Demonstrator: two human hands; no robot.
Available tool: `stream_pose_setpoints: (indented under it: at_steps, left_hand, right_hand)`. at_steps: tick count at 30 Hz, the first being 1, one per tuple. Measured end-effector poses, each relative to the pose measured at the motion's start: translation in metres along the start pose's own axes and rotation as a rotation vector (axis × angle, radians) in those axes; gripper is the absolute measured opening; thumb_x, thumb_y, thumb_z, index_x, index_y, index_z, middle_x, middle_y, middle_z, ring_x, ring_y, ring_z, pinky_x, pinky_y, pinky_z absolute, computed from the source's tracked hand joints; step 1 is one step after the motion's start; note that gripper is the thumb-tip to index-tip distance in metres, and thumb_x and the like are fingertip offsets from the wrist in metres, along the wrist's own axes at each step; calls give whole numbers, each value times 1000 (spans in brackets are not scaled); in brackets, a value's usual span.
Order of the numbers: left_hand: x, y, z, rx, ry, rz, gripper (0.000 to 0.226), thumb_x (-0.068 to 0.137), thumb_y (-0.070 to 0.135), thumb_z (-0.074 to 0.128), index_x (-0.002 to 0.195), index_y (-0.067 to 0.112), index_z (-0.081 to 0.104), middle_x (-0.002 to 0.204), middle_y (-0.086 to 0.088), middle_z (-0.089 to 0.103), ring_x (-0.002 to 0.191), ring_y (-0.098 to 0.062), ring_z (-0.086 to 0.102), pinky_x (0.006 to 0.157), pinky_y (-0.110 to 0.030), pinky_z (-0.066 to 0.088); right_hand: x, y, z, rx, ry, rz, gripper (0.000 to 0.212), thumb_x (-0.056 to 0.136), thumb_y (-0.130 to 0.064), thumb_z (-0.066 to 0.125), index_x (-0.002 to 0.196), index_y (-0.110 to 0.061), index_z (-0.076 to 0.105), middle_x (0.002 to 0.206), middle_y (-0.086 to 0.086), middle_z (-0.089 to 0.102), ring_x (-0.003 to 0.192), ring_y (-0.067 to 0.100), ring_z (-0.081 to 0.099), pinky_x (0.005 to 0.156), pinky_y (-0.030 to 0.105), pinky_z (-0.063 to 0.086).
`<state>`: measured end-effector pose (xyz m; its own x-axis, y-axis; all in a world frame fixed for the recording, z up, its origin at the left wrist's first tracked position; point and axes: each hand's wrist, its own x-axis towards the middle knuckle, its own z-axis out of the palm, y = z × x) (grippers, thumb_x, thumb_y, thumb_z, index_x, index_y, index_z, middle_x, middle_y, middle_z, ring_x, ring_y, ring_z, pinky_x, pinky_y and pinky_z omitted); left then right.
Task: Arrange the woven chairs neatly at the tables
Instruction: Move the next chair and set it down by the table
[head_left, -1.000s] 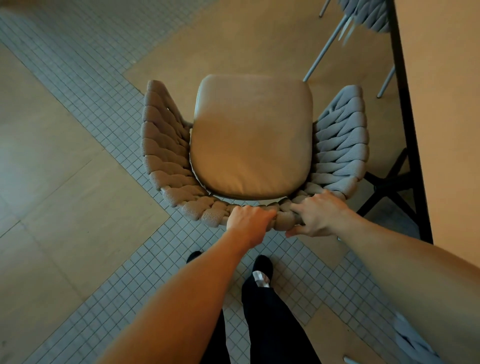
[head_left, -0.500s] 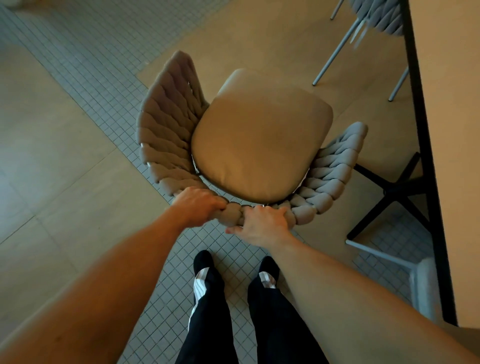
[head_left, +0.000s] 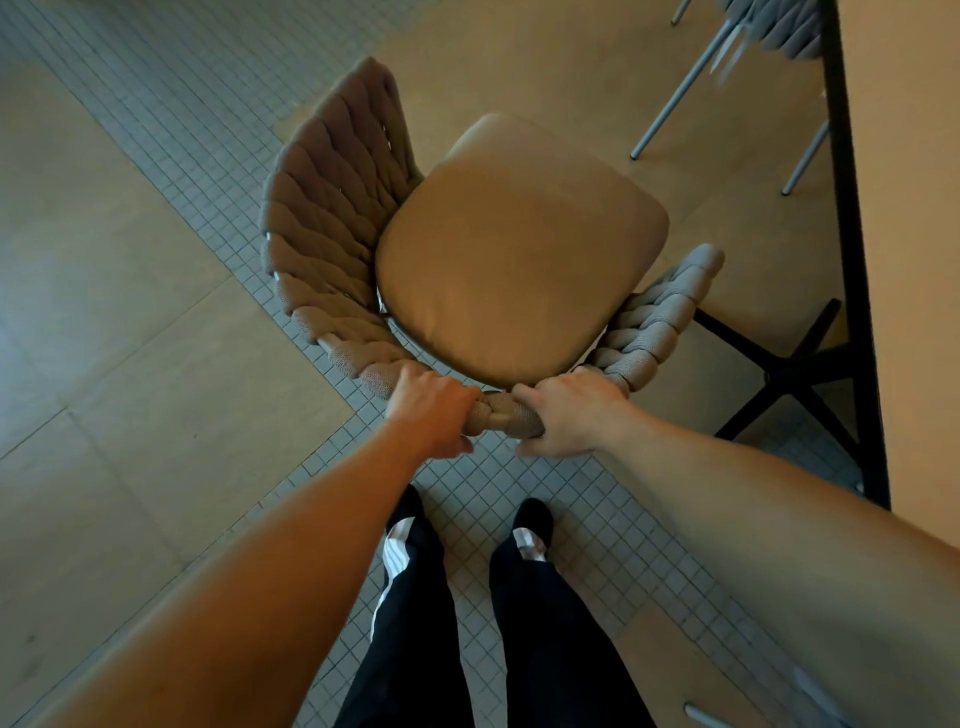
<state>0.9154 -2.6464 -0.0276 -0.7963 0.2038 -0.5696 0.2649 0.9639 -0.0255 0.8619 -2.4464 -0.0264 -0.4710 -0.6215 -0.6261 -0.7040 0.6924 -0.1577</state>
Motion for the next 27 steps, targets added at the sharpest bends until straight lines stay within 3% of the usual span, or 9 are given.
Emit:
stream_pose_setpoints:
  at_steps: [5,11,16,20,23,27]
  left_hand:
    - [6,59,-4,-183,59,-70,52,81,57,73,117,23,56,107,1,69,102,-26,63,88,-41,43]
    - [13,52,-7,-137,134,-12,23,93,28,63,114,32,53,99,1,68,95,-27,65,69,-38,38]
    - [6,39,-5,-46,100,112,25,95,29,59,119,31,52,101,2,68,93,-25,66,68,-37,38]
    - [-2,17,2,35,78,202,35,95,32,55,129,36,48,105,5,69,94,-24,66,70,-37,47]
    - [-3,-13,7,85,58,232,40,92,36,54,130,42,44,106,10,69,95,-22,67,75,-39,54]
    - [-13,-56,4,151,89,272,54,94,37,57,141,54,37,129,20,61,116,-16,61,79,-36,56]
  right_hand:
    - [-17,59,-1,-120,-30,50,62,73,-87,51,100,-32,52,94,-5,65,100,24,62,95,43,44]
    - [-22,65,-1,-235,-1,59,64,78,-93,39,98,-32,44,102,-2,67,104,24,58,100,46,35]
    - [-26,50,8,-179,8,77,64,81,-91,40,99,-30,48,106,0,68,107,26,58,99,47,35]
    - [-28,19,13,-88,36,122,73,82,-89,42,110,-24,57,106,4,70,107,30,60,98,49,37]
    - [-25,-14,13,3,84,185,73,83,-88,43,105,-20,57,103,6,70,106,31,62,97,50,37]
    - [-7,-67,12,131,143,298,76,82,-87,46,109,-18,64,103,6,72,106,32,65,97,51,36]
